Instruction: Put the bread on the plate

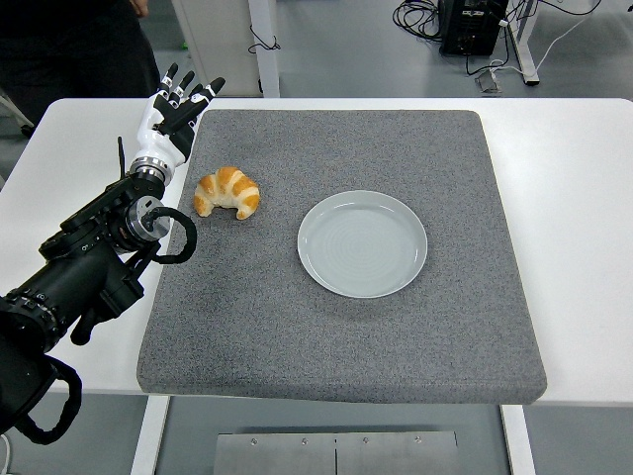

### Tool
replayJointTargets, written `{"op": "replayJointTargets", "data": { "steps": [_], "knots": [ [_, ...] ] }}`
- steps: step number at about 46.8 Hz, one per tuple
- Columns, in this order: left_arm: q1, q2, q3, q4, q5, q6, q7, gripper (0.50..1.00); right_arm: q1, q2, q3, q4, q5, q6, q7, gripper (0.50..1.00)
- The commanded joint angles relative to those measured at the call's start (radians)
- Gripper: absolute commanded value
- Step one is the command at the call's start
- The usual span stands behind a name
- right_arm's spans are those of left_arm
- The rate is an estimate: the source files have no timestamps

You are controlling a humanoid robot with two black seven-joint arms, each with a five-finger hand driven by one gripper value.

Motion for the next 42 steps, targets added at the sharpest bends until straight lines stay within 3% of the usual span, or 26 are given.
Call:
{"op": "replayJointTargets", "data": {
  "steps": [1,24,34,42],
  "knots": [
    [0.000,0.004,0.003,-0.002,0.000,0.008,-0.001,0.974,0.001,0.000,0.000,0.000,0.000,0.000,0.000,1.000],
    [-0.038,0.031,0.035,-0.002,0.011,0.014,0.002,0.975,-0.001,0.000,0.000,0.000,0.000,0.000,0.000,1.000],
    [-0.092,0.122,0.178,-0.003,0.022,-0.058,0.026,0.974,-0.001,0.000,0.000,0.000,0.000,0.000,0.000,1.000],
    [-0.139,0.162,0.253,-0.003,0.020,-0.060,0.035,0.974,0.001,0.000,0.000,0.000,0.000,0.000,0.000,1.000]
  ]
}}
